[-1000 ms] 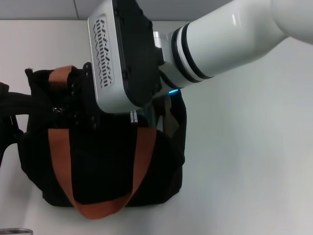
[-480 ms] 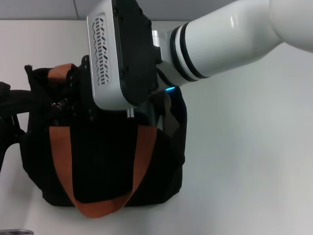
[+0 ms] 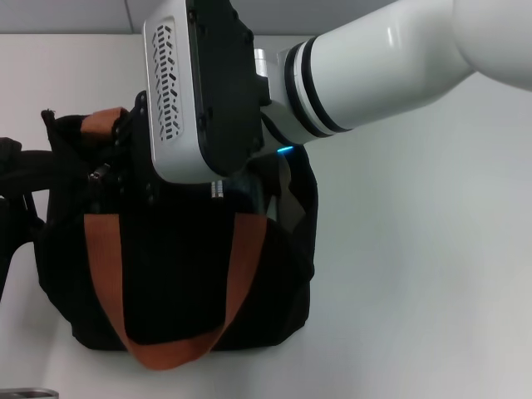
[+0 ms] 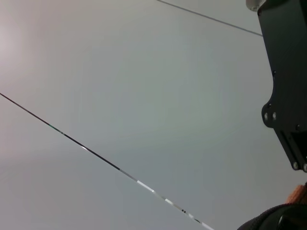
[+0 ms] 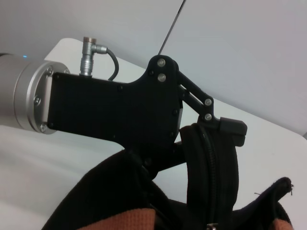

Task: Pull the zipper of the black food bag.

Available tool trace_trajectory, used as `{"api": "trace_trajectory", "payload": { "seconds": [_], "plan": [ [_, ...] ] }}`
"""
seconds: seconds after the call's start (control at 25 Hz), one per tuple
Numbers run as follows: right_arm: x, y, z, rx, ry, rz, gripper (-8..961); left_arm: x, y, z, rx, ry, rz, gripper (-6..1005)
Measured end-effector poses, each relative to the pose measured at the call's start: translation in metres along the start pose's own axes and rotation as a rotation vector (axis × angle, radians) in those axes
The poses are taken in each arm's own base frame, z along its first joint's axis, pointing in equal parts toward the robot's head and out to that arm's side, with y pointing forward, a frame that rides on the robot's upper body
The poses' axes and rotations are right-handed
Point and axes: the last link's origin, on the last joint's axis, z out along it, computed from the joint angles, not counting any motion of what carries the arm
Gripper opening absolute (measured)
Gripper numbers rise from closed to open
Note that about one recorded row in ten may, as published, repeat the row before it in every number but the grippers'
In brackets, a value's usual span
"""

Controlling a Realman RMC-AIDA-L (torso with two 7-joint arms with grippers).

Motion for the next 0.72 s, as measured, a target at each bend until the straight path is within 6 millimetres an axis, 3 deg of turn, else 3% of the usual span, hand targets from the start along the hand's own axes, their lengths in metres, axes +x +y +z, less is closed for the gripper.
{"api": "trace_trajectory", "payload": {
  "seconds": [0.72],
  "plan": [
    [-0.0048,-0.001,-0.0031,0.007,-0.016,0.007,54,0.0009,0.001,-0.0003,-0.008,0.008,-0.003,13]
  ]
}}
